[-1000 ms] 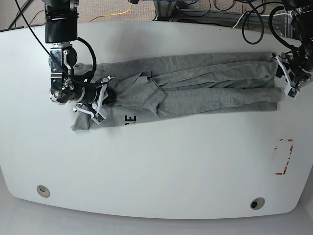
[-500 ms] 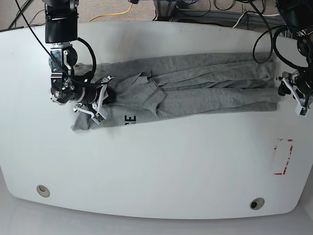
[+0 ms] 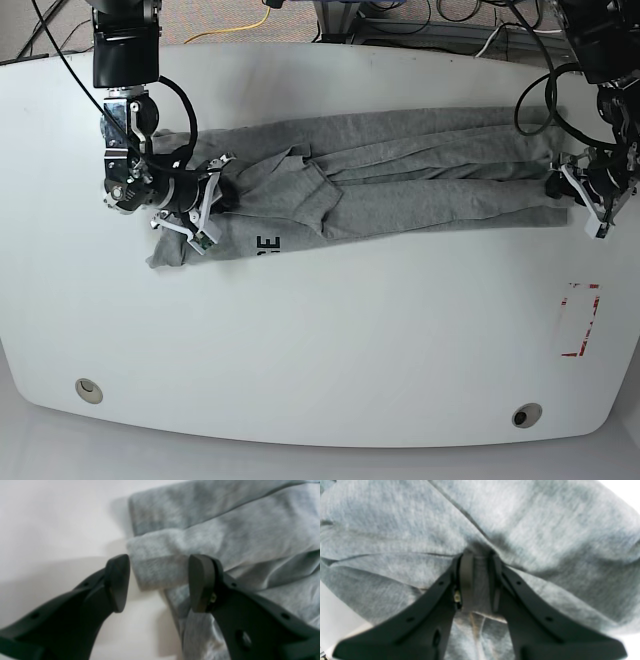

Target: Layout the t-shirt on the table in an organized manner, then fold the t-shirt properly

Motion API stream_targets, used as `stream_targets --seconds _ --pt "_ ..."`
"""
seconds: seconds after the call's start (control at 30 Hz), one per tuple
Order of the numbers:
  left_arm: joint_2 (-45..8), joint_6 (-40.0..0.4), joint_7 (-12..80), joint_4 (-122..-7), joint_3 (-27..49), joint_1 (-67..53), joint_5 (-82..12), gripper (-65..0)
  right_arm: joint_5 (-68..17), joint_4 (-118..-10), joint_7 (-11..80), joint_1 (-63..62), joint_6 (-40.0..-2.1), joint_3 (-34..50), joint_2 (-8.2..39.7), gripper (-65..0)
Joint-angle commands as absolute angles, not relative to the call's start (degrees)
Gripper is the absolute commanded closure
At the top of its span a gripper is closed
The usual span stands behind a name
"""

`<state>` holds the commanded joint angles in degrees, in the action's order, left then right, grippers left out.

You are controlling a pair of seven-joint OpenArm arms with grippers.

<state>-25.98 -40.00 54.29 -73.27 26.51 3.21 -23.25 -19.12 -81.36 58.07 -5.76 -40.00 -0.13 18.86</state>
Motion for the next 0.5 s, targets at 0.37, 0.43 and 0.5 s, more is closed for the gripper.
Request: stream_targets --seconds 0.37,0.43,0.5 --pt "-25.9 -40.0 54.0 -73.2 26.5 3.2 -23.3 -16.0 -19.1 -81.3 58.1 -5.8 -40.0 -0.1 18.9 -9.7" --pt "-25.9 -40.0 54.0 -73.2 26.5 3.2 -23.3 -11.5 -19.1 -81.3 58.1 -5.8 -40.0 -0.1 18.9 -9.7" --pt "-25.9 -40.0 54.0 -73.2 26.5 3.1 -23.3 -7.8 -19.1 -81.3 58.1 -5.8 -40.0 -0.1 18.9 -9.7"
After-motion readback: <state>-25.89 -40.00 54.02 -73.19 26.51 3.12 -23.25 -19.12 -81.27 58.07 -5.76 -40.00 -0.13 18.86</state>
